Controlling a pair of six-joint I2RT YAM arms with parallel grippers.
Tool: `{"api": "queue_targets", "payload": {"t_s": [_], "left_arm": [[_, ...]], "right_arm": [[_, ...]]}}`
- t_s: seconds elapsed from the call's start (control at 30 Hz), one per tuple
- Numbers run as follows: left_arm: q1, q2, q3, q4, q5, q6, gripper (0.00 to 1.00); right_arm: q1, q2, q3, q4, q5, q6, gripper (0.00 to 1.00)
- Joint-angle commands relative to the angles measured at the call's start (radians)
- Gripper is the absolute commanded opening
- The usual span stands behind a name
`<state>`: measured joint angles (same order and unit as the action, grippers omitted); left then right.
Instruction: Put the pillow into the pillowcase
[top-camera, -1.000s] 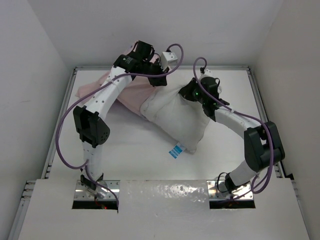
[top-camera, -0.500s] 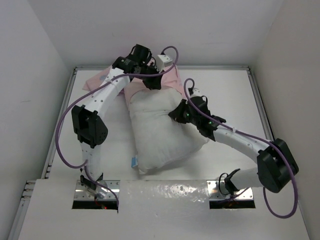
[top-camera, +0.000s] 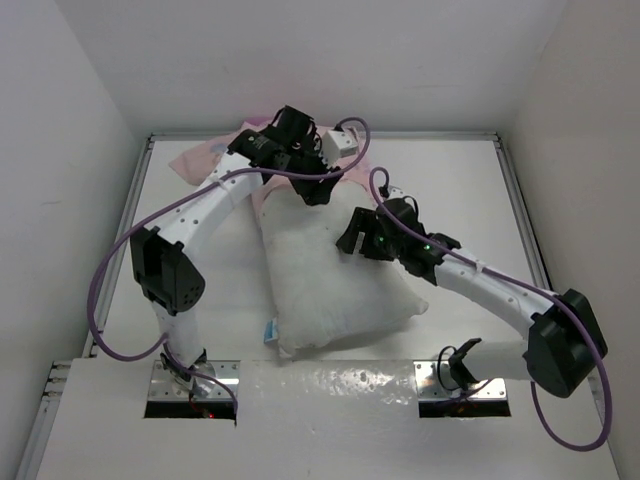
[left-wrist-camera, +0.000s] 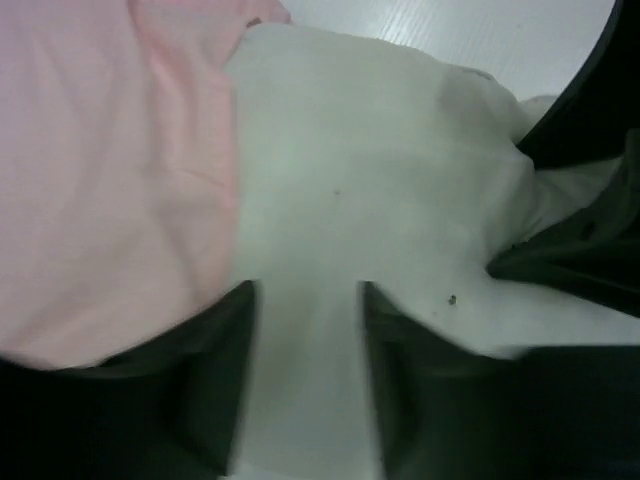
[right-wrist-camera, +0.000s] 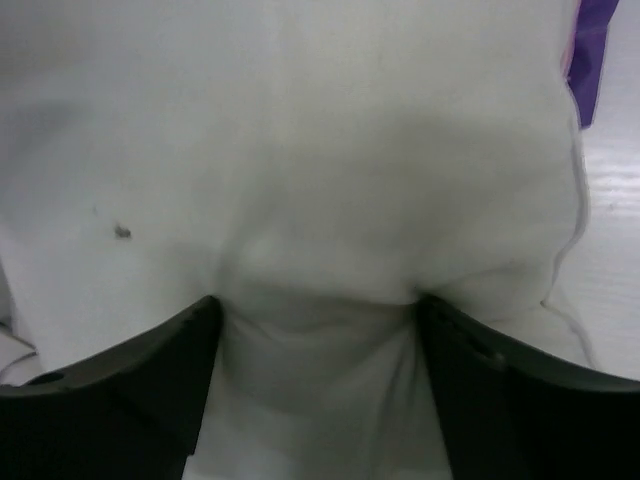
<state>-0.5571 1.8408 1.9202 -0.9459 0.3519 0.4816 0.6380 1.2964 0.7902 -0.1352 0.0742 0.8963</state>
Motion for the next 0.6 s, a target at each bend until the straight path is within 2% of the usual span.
{"api": "queue_targets", "payload": {"t_s": [0.0,0.03,0.07,0.2,0.33,0.47,0.57], "left_arm": [[-0.013,-0.025,0.043,-0.044,-0.013,0.035,0.57],[-0.013,-0.012,0.075,-0.048,-0.020,0.031,0.61],[-0.012,0.021,0.153,-0.051,-0.030,0.014,0.69],[-0.013,0.084,0.282,-0.030,-0.092,-0.003,0.79],[-0.013,0.107,0.249,0.070,-0.120,-0.011,0.80],[-0.014,0.149,0.214,0.148,-0.156,-0.018,0.80],[-0.013,0.192,0.211,0.142,-0.101,0.012,0.80]], "right_arm": [[0.003,-0.031,0.128,-0.142,-0.007,-0.123,0.82],[0.002,-0.034,0.162,-0.174,0.004,-0.154,0.97],[0.002,-0.035,0.191,-0.207,0.039,-0.222,0.99],[-0.020,-0.028,0.340,-0.305,0.067,-0.356,0.99],[-0.089,0.021,0.441,-0.331,0.023,-0.422,0.99],[-0.234,0.081,0.455,-0.241,-0.144,-0.396,0.99],[-0.271,0.127,0.423,-0.140,-0.229,-0.404,0.99]]}}
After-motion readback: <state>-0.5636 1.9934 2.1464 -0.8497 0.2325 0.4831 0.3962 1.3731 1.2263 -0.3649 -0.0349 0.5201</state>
